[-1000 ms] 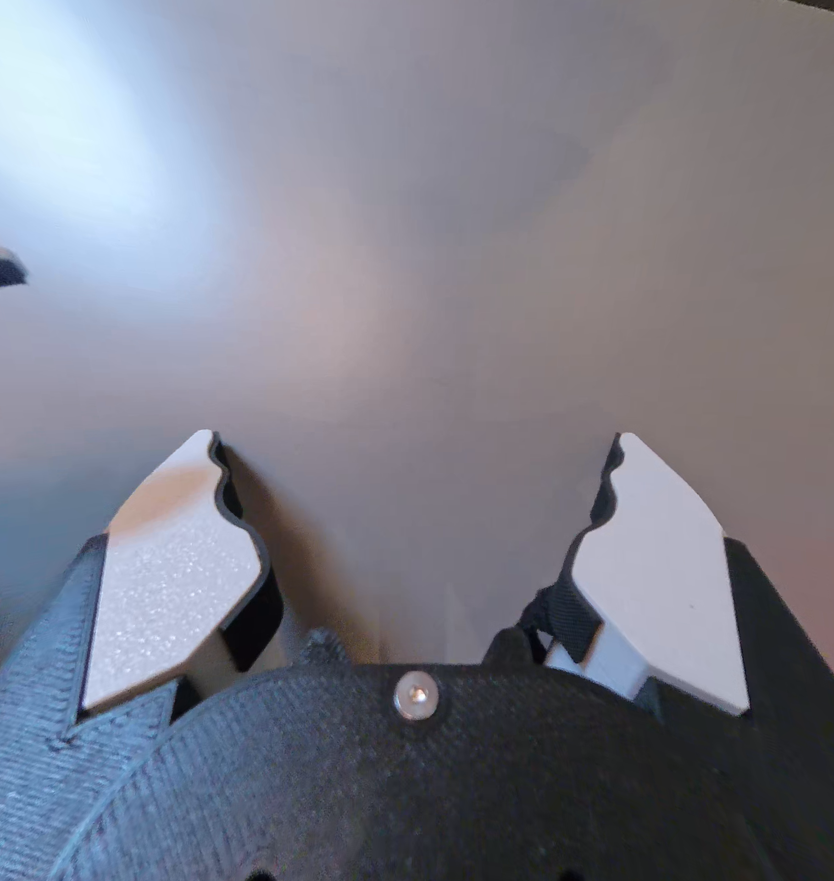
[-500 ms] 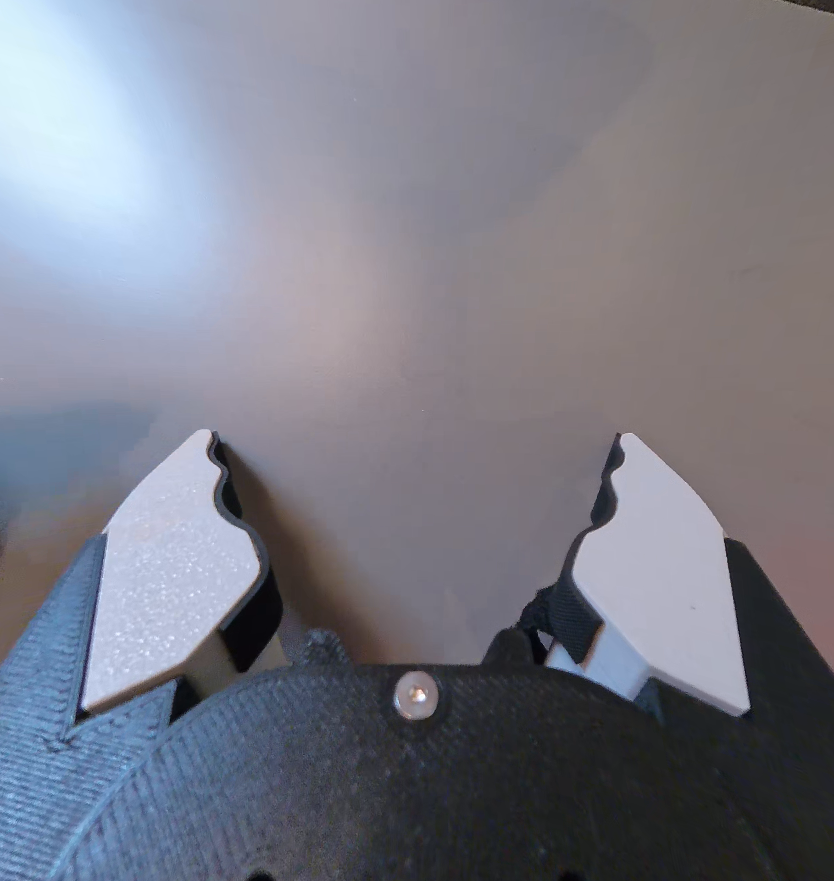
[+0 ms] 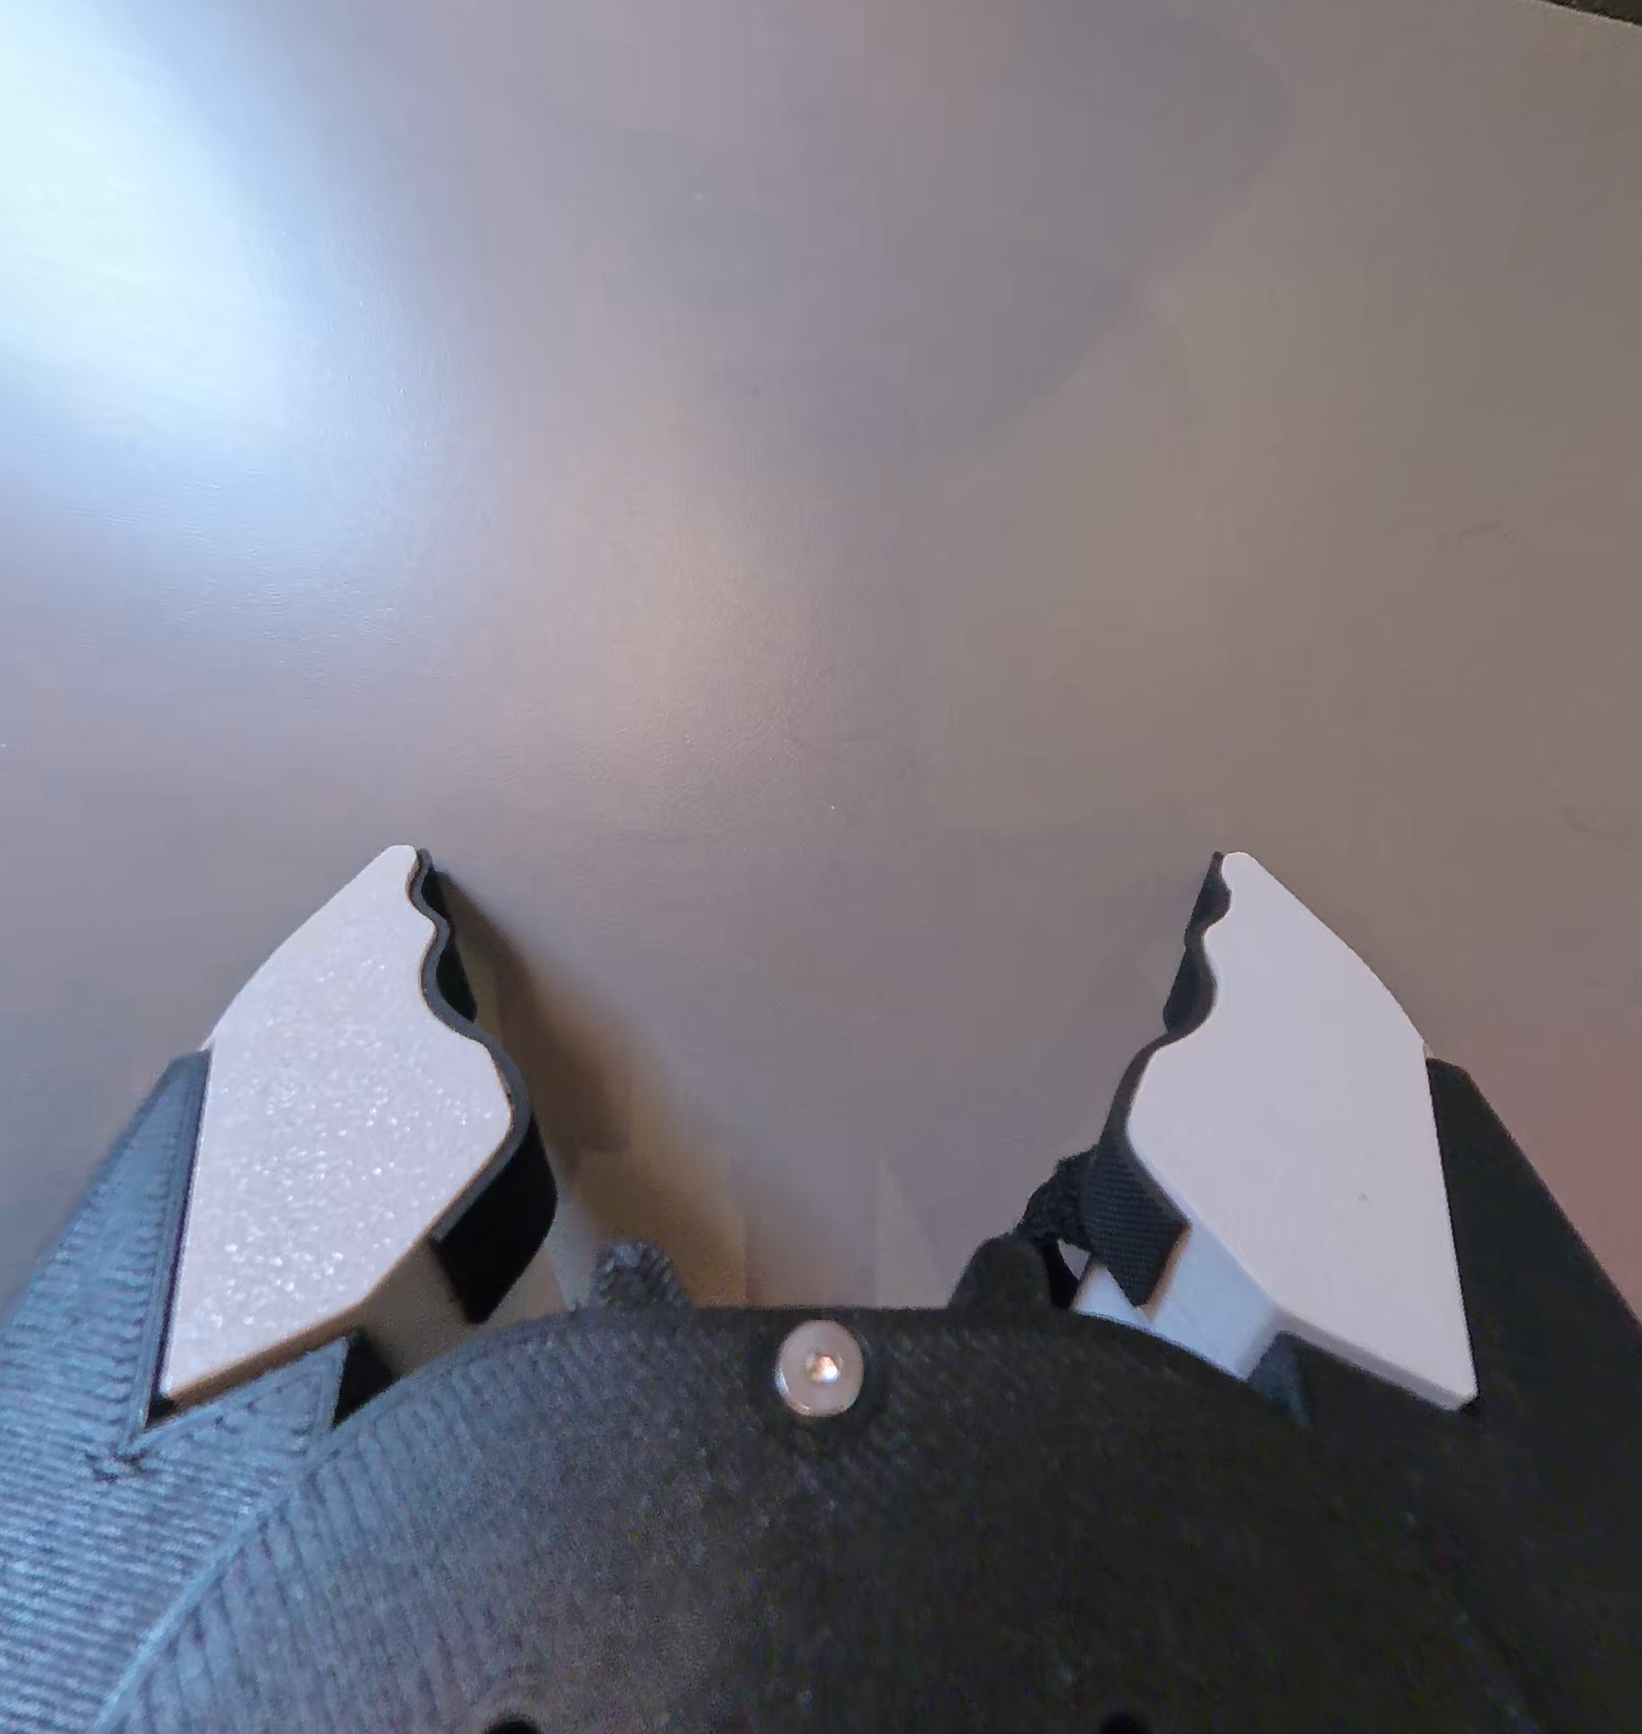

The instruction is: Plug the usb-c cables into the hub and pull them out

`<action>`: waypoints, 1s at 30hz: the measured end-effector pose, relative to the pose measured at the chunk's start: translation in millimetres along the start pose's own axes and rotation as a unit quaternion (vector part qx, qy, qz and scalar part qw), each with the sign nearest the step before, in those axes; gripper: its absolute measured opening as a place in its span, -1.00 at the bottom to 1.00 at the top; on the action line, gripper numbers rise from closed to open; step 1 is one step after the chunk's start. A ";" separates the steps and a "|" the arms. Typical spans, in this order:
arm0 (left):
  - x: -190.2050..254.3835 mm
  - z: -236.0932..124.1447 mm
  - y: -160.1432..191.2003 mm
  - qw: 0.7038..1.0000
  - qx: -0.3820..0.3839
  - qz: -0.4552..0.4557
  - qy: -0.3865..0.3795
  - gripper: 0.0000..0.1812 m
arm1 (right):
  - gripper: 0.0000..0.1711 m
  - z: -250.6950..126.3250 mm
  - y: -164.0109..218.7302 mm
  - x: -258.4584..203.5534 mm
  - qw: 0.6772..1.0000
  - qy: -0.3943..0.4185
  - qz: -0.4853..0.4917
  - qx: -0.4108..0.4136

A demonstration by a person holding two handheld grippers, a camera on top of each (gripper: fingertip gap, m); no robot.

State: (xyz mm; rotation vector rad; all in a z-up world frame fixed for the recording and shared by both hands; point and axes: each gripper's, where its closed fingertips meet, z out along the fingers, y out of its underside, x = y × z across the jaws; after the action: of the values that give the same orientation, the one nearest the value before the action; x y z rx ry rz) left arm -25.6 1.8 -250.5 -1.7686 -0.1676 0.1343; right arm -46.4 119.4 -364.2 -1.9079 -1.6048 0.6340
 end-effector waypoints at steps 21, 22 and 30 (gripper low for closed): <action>42.6 -140.5 -37.0 0.990 0.119 -0.067 -0.019 -0.14 | 0.70 1.2 -0.8 0.6 1.000 -0.003 -0.003 -0.002; 41.8 -149.1 -37.5 0.990 0.121 -0.066 -0.025 -0.14 | 0.71 1.5 -1.0 1.8 1.000 0.000 -0.001 -0.002; -10.8 -247.4 -28.8 0.983 0.073 -0.037 -0.163 -0.15 | 0.71 5.8 -4.9 1.7 1.000 -0.016 -0.017 -0.005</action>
State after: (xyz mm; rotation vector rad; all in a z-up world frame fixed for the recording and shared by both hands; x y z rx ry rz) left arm 7.8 -232.6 -172.3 -1.5832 -0.4497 0.3739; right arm -53.6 122.3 -365.1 -1.8810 -1.6604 0.6475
